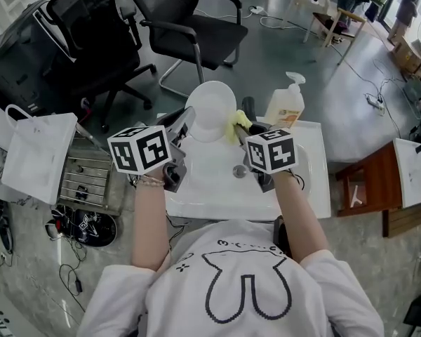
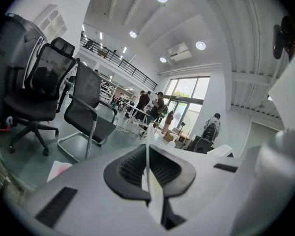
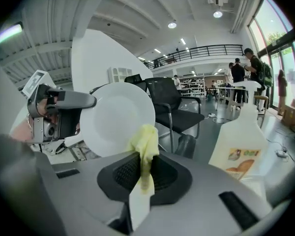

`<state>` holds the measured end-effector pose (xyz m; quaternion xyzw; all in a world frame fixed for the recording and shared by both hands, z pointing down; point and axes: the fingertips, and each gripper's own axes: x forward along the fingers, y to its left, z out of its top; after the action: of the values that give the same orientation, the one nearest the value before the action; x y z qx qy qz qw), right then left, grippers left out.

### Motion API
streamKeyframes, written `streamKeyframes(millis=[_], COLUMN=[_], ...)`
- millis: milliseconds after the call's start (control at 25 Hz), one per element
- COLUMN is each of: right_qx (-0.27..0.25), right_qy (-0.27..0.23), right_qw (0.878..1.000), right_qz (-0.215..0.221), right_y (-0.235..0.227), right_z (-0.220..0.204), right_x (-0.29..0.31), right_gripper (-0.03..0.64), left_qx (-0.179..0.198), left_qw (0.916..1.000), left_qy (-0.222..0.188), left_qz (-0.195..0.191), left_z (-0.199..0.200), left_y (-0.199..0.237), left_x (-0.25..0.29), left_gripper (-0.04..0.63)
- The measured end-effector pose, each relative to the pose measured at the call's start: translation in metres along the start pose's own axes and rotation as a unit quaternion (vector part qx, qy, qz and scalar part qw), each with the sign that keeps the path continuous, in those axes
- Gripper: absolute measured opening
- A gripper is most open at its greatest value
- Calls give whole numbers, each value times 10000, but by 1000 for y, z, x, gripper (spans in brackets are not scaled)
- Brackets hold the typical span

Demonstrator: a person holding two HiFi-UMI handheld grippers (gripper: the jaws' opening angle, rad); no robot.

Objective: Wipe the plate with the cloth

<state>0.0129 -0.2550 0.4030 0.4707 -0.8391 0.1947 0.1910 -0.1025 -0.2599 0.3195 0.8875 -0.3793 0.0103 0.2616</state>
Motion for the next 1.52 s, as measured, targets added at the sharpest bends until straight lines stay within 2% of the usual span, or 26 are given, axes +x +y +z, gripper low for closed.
streamKeyframes(millis=[120, 280, 480, 640, 760, 960, 1040, 1160, 1520], right_qx=[231, 511, 937, 976, 947, 886, 835, 653, 381], right_qy=[-37, -500, -892, -778, -608, -399, -346, -179, 312], right_qw=[9997, 9973, 9863, 9789, 9773, 9820, 9838, 9873, 9944], right_qz=[-46, 149, 1027, 1618, 1797, 1618, 1551, 1434, 940], right_y=[-5, 4, 44, 74, 88, 92, 91, 89, 60], right_z=[-4, 15, 38, 51, 55, 57, 54, 44, 10], right_x=[-12, -34, -48, -44, -36, -19, -15, -12, -6], right_gripper=[48, 48, 48, 48, 48, 48, 48, 48, 48], left_qx=[-27, -20, 13, 104, 216, 225, 274, 294, 261], left_qw=[10000, 10000, 10000, 9999, 9997, 9995, 9995, 9995, 9996], left_qy=[-16, 6, 34, 54, 103, 113, 111, 91, 104], left_qz=[-16, -20, -81, -107, -86, -176, -94, 4, -13], left_z=[-1, -1, -2, 2, 2, 1, 0, -1, -4], left_y=[0, 1, -3, -11, -16, -25, -23, -21, -17], left_x=[0, 0, 3, 5, 7, 8, 9, 8, 7], left_gripper=[18, 18, 18, 18, 18, 18, 18, 18, 18])
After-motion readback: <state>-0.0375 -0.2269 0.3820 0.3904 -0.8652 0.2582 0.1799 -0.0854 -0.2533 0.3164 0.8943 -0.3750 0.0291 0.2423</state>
